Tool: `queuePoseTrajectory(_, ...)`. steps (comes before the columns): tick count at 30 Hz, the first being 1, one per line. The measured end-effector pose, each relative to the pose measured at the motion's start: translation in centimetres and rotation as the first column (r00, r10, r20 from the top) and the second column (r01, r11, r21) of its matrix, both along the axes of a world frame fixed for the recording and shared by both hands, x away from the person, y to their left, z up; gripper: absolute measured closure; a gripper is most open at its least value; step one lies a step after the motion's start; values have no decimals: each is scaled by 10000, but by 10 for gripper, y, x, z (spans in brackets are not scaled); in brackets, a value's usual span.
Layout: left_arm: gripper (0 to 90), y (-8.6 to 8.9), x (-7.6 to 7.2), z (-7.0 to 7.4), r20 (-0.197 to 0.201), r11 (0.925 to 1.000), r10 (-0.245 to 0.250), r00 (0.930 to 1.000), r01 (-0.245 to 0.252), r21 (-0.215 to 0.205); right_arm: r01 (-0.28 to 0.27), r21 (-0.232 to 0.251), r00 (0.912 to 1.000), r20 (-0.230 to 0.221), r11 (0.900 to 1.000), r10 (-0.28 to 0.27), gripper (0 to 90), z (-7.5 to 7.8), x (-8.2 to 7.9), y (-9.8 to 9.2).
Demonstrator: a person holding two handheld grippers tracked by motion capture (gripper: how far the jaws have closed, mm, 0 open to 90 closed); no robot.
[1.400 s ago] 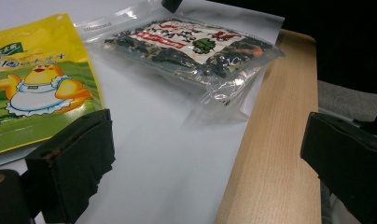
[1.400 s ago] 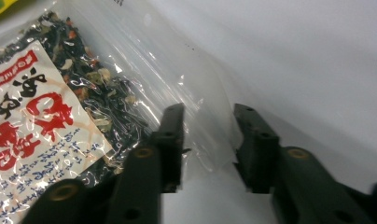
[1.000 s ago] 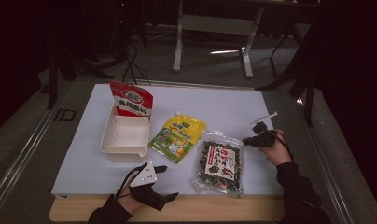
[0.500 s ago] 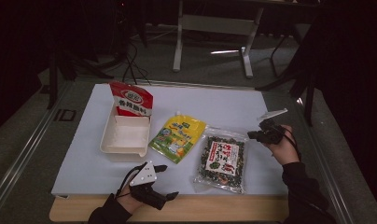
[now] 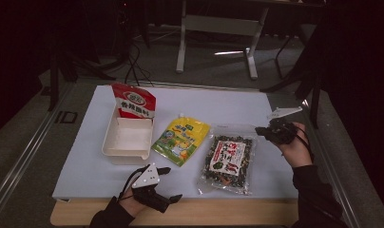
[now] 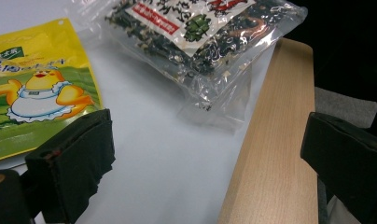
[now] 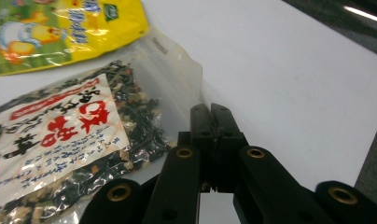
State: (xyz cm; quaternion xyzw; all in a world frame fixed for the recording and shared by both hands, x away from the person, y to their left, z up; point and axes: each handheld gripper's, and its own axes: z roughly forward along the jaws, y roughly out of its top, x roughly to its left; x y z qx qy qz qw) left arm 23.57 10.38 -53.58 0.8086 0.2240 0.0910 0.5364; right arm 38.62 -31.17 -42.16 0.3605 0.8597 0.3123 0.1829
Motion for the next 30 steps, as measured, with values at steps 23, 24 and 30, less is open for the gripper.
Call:
queuePoseTrajectory(23,46,0,11,28,137,9989,434,9990,-431,-190,-2139,588,9625,1833,9751,2001,898,66,-53,32)
queuePoseTrajectory(24,48,0,11,28,137,9989,434,9990,-431,-190,-2139,588,9625,1833,9751,2001,898,66,-53,32)
queuePoseTrajectory(30,48,-3,13,32,-3,9994,237,9997,-237,-251,-2911,799,9422,1970,9534,2711,899,81,-65,46)
